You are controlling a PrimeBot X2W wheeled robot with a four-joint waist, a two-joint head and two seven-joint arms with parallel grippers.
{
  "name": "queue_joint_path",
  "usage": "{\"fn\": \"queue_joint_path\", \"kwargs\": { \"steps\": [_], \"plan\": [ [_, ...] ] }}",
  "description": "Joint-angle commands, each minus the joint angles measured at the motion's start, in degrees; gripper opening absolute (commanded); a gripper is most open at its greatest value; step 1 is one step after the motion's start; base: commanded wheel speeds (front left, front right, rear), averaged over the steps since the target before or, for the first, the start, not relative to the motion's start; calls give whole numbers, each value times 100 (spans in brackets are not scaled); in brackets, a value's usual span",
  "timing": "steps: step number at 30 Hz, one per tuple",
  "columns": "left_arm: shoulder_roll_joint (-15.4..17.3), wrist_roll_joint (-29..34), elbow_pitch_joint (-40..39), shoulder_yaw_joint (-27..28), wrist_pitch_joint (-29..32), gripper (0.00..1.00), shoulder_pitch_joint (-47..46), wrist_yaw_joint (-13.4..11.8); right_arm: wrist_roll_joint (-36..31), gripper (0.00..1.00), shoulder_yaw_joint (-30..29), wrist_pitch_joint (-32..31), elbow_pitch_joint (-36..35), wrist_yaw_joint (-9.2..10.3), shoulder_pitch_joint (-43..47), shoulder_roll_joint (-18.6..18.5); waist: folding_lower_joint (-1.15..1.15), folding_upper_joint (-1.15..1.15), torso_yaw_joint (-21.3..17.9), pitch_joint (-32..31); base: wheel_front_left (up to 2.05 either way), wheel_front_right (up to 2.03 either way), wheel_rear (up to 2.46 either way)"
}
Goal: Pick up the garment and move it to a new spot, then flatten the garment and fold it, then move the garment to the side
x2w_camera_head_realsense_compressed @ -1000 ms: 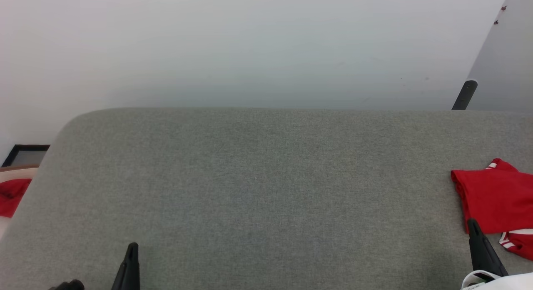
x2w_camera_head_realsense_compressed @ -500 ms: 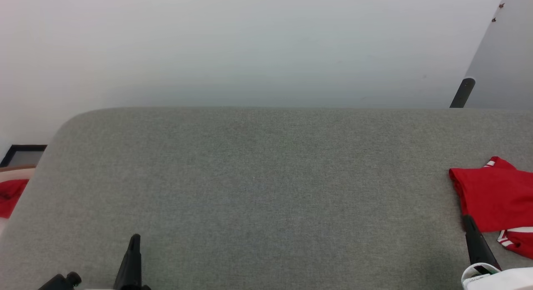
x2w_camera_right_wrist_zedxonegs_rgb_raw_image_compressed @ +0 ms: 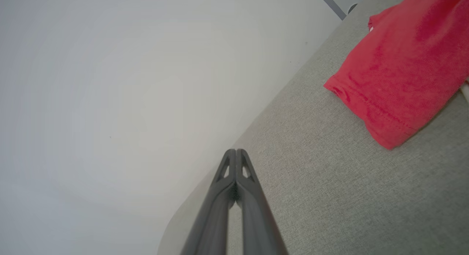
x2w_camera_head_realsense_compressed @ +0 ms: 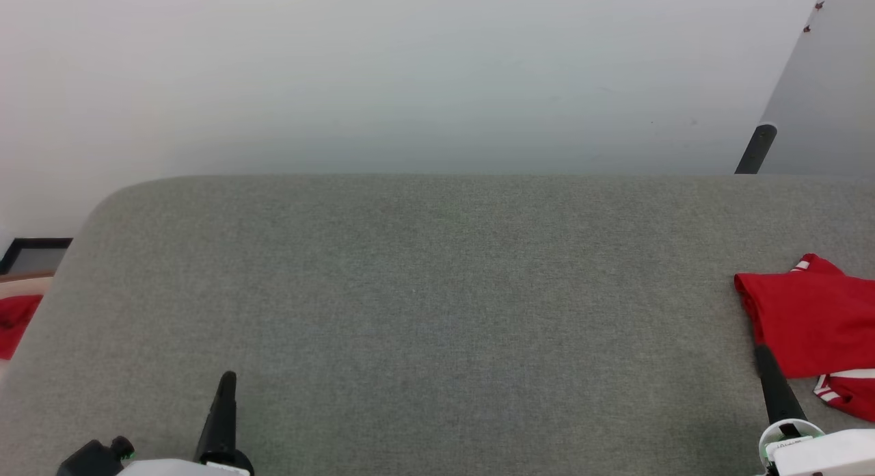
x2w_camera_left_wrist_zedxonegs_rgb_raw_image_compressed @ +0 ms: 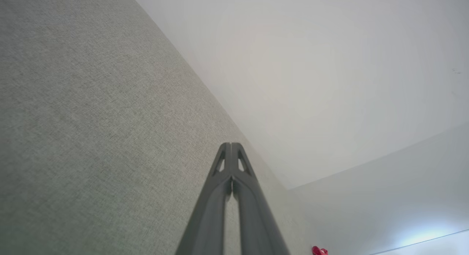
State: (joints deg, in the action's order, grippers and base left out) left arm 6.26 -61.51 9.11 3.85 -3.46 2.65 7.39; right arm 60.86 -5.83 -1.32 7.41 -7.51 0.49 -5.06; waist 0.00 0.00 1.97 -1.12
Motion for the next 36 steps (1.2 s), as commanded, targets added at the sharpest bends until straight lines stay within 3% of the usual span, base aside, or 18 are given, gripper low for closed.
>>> {"fn": "queue_joint_path", "kwargs": {
  "steps": [1,36],
  "plan": [
    [14,-158,-25,25,31,0,-123,8,177,0,-31,-30,-7,1,-134,-1,0,0,-4,3,0,0,0],
    [-149,-1913,276,115,555,0,-593,13,1910,0,-60,-325,384,2,-481,130,0,0,-102,67,0,0,0]
  ]
}}
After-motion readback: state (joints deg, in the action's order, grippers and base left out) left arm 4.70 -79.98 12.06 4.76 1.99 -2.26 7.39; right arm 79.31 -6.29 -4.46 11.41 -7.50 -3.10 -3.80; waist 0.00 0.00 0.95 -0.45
